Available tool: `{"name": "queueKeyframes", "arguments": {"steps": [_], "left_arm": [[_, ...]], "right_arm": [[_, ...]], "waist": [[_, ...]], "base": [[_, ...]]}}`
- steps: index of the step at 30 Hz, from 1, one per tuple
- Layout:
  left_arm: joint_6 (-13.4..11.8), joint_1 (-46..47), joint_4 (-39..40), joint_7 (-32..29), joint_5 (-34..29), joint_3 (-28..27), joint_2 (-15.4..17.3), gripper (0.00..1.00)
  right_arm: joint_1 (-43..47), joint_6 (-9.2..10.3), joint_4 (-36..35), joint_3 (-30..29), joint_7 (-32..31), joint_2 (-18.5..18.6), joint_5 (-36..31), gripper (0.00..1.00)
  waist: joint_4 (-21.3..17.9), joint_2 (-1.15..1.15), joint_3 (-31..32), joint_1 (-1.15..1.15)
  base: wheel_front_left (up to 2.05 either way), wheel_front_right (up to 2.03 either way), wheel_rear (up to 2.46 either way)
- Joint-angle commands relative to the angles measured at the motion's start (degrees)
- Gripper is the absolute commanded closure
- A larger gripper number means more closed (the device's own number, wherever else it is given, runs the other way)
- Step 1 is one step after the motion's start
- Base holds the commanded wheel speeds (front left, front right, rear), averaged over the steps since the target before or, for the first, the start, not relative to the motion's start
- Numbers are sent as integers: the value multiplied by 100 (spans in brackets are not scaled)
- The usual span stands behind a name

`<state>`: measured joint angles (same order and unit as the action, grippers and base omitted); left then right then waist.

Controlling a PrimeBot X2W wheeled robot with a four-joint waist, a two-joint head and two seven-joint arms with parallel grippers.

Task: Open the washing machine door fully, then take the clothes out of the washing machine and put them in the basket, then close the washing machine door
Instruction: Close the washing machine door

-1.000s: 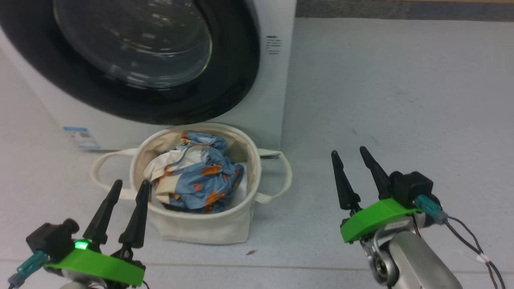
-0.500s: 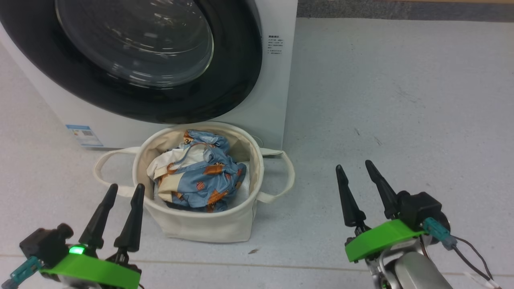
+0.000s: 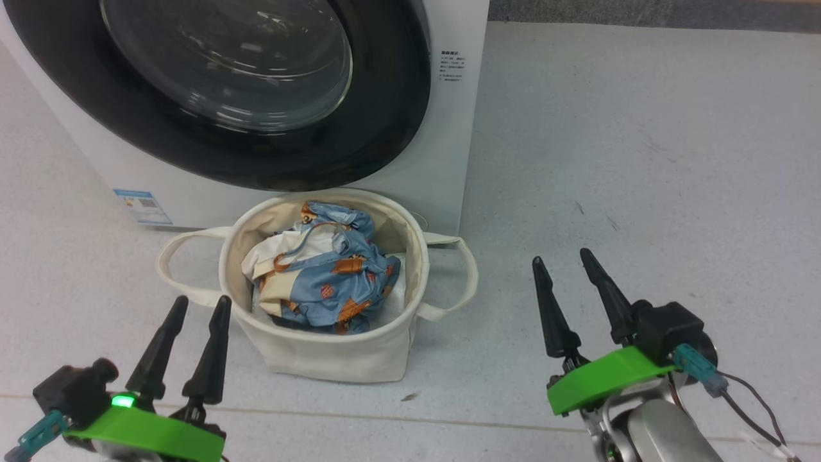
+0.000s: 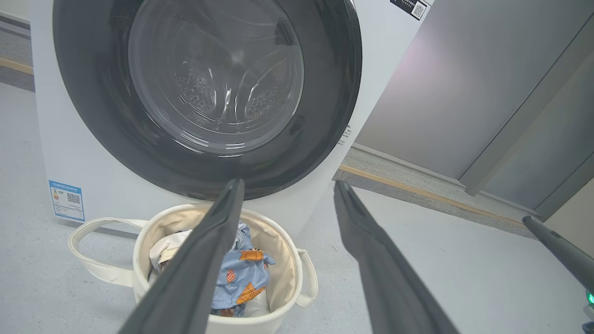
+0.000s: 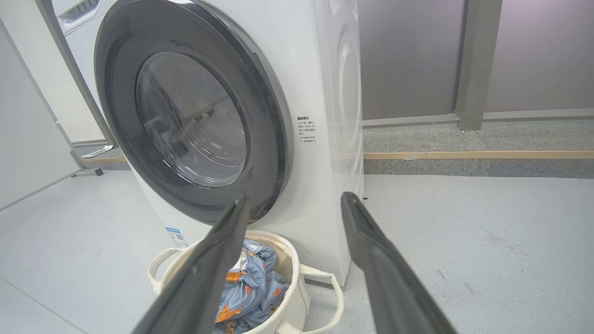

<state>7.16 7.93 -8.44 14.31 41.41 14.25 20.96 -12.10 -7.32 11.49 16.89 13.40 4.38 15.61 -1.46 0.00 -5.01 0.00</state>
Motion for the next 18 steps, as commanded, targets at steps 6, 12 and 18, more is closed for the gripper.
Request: {"name": "queueKeyframes", "arguments": {"steps": [6, 12, 18], "left_arm": [[28, 177, 143, 69, -3, -294, 125, 0], [29, 200, 121, 69, 13, -303, 126, 0], [29, 226, 88, 69, 14, -308, 130, 0]], "right_arm": [[-36, -17, -245, -21, -20, -61, -53, 0], [-42, -17, -253, -57, -17, -74, -72, 0], [-60, -17, -248, -110, -8, -83, -89, 0]], "waist": [[21, 0, -18, 0], [40, 0, -50, 0], [44, 0, -56, 0]], "base": [[0, 0, 0], [0, 0, 0], [0, 0, 0]]}}
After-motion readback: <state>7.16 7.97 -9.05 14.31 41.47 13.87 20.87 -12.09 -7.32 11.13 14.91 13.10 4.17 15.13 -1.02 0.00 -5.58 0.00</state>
